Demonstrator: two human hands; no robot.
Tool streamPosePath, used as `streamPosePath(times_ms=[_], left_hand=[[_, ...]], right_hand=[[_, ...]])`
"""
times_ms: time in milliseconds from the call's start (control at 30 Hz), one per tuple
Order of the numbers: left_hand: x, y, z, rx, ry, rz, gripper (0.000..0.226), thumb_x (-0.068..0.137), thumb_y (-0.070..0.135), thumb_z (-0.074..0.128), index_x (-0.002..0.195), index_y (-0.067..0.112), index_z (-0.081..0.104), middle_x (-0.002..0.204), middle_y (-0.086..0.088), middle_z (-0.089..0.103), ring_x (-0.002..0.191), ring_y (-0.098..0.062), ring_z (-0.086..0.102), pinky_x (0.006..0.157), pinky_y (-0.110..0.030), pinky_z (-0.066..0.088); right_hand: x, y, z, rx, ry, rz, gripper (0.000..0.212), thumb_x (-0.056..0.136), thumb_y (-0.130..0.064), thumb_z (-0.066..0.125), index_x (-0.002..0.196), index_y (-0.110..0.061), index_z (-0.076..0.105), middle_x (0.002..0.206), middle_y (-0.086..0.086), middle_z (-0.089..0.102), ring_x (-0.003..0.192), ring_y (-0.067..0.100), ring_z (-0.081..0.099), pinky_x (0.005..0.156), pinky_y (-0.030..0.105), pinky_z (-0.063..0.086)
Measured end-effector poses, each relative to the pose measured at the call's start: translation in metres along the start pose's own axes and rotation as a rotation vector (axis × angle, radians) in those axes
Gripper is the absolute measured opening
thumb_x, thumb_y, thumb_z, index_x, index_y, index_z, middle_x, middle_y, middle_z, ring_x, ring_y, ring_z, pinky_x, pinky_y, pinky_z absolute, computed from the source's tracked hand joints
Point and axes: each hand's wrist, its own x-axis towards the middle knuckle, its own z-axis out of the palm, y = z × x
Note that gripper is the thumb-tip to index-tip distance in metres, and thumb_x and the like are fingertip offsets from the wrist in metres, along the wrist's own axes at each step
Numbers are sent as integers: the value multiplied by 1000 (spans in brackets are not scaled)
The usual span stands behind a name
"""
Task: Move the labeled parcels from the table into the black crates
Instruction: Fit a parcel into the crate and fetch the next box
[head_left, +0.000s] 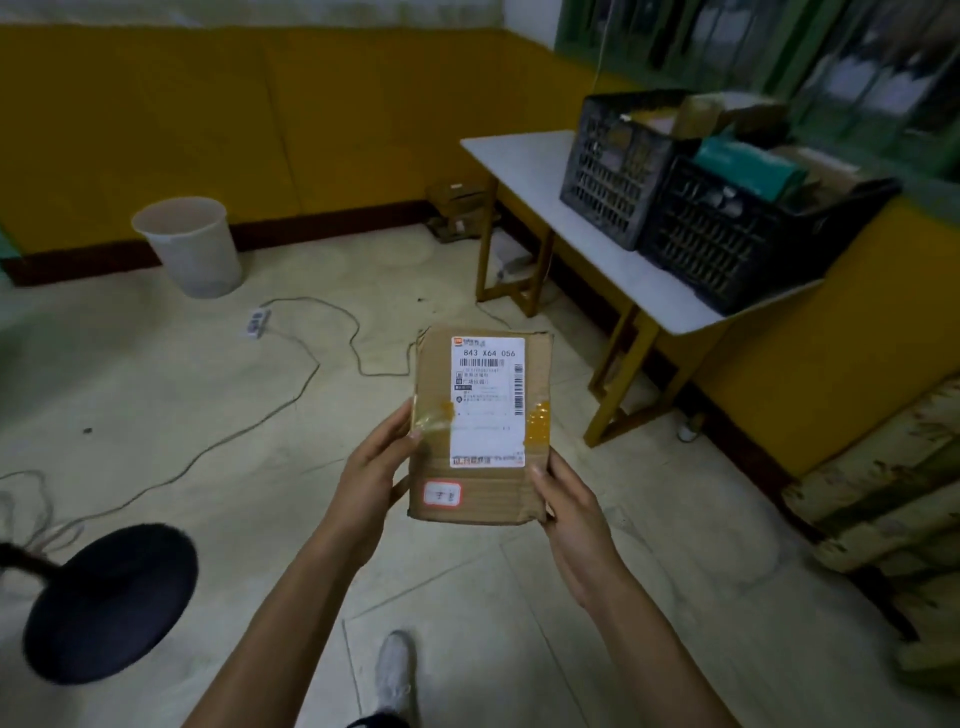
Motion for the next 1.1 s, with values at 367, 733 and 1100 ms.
streamPosePath(times_ms=[367, 733, 1100], left_hand=[[249, 67, 50, 80, -250, -16, 25, 96, 22, 51, 117, 23, 64, 115, 9, 68, 107, -6, 62, 83, -27, 46], [496, 99, 182, 134, -370, 27, 24, 94, 25, 53, 116, 24, 62, 107, 15, 70, 96, 1, 65, 77, -24, 46], [697, 148, 302, 1, -494, -6, 8, 90, 30, 58, 95, 27, 63, 102, 4, 73, 97, -9, 68, 74, -30, 48]], right_hand=[[192, -72, -18, 72, 316, -56, 44, 78, -54, 54, 120, -43, 60, 112, -16, 70, 103, 3, 65, 81, 26, 50], [426, -132, -128, 124, 508, -196, 27, 90, -27, 58, 113, -40, 62, 109, -21, 70, 98, -4, 65, 70, 14, 53], [601, -237, -236, -329, 623, -436, 71, 80, -50, 57, 142, -17, 44, 150, 3, 37, 134, 13, 41, 104, 27, 45]])
